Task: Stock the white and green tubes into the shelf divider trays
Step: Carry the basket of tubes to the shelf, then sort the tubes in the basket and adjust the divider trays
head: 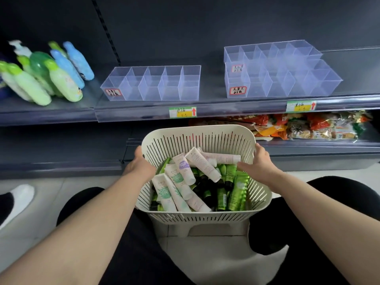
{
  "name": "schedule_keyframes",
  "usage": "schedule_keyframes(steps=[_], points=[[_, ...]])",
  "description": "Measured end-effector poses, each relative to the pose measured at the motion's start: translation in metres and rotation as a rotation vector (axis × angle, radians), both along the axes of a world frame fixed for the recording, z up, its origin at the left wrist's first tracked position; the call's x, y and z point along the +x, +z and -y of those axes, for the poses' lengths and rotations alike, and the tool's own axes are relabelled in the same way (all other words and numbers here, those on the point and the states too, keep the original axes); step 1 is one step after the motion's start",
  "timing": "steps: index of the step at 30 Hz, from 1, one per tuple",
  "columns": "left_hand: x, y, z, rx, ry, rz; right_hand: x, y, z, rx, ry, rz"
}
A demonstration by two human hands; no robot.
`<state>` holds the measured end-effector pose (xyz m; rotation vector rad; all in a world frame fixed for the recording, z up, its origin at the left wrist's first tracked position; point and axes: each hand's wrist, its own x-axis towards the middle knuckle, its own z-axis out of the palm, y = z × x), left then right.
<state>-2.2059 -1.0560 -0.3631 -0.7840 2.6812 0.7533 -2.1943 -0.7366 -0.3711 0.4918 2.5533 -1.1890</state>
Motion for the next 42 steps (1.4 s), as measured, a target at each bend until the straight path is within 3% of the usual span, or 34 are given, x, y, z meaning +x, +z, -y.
schedule_keyframes(steps=[1,3,6,9,13,19,23,25,29,34,36,39,42], points=[[0.0,0.0,0.0,-0.024,-0.014,-0.004,0.0,0.003,0.002,0.054,0.006,0.022],[-0.001,0.001,-0.002,-0.091,-0.049,-0.006,-0.001,0.011,0.008,0.348,0.041,0.077],[-0.013,0.008,-0.012,-0.239,-0.098,0.017,-0.012,0.018,0.03,0.726,0.189,-0.023],[-0.03,0.012,-0.022,-0.37,-0.233,-0.068,-0.03,0.011,0.058,0.74,0.372,-0.134],[-0.051,0.001,-0.017,-0.48,-0.427,-0.126,-0.05,0.009,0.078,0.544,0.533,-0.295],[-0.067,0.004,-0.003,-0.469,-0.543,-0.195,-0.092,0.028,0.1,0.482,0.543,-0.729],[-0.078,0.032,-0.004,-0.468,-0.646,-0.36,-0.116,0.053,0.12,0.589,0.476,-0.927],[-0.086,0.05,-0.006,-0.457,-0.663,-0.441,-0.125,0.065,0.131,0.696,0.486,-0.911],[-0.096,0.08,-0.004,-0.395,-0.567,-0.523,-0.136,0.071,0.145,0.83,0.558,-0.667],[-0.103,0.102,0.009,-0.526,-0.574,-0.597,-0.133,0.077,0.135,0.883,0.57,-0.635],[-0.115,0.11,0.018,-0.589,-0.57,-0.515,-0.136,0.08,0.133,0.894,0.538,-0.613],[-0.135,0.115,0.036,-0.555,-0.498,-0.235,-0.141,0.079,0.139,0.837,0.545,-0.554],[-0.148,0.111,0.047,-0.54,-0.513,-0.108,-0.147,0.084,0.138,0.791,0.557,-0.554]])
